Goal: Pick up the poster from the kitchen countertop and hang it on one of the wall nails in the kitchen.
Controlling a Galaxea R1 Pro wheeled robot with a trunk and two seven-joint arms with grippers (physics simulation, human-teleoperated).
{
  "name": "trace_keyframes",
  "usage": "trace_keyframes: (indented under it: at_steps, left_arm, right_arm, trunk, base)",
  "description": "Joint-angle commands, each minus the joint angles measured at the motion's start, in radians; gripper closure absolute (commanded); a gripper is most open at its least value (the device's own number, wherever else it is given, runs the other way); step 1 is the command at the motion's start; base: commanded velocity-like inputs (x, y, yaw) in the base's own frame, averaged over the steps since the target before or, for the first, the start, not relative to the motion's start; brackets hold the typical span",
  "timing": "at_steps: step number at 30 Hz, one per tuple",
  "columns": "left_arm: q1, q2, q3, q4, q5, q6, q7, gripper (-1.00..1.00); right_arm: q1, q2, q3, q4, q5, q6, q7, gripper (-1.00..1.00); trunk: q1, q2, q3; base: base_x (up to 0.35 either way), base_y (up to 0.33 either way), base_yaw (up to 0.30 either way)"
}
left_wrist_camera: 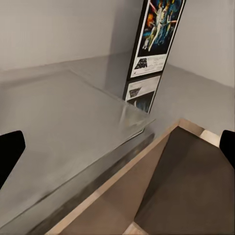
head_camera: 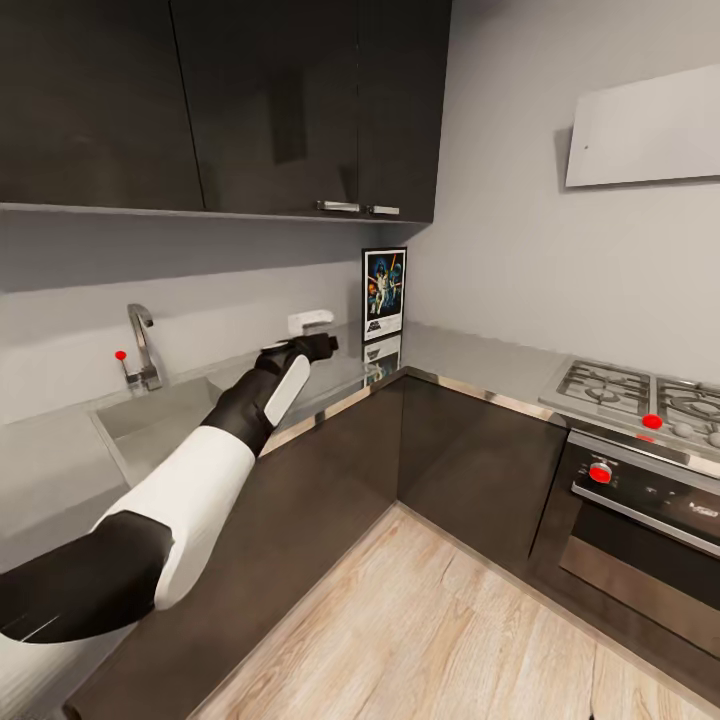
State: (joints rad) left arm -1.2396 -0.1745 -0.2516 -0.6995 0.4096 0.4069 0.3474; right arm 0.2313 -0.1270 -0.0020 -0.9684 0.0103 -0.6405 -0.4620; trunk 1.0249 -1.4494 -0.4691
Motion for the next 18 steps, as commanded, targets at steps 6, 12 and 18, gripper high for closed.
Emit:
trace_keyframes:
  at_steps: [6,12,18]
  left_arm:
    - [-0.008,0.000,-0.002,0.009,0.014,-0.017,0.005,-1.00]
    - [-0.009,0.000,-0.002,0.010,0.015,-0.019,0.000,-1.00]
    - [-0.009,0.000,-0.001,0.011,0.015,-0.019,-0.003,-1.00]
  right_arm:
    - [0.000,0.000,0.008,0.013,0.003,0.001,-0.003,-1.00]
    - [0.000,0.000,0.014,0.018,0.003,0.001,-0.002,-1.00]
    - [0.000,0.000,0.025,0.020,0.003,0.003,-0.001,-1.00]
  trunk:
    - [0.000,-0.001,-0.001]
    - [0.000,-0.001,-0.001]
    - [0.000,-0.001,-0.001]
  base:
    - [0.000,0.000,0.000]
    - [0.047,0.000,0.000]
    - [0.278,0.000,0.000]
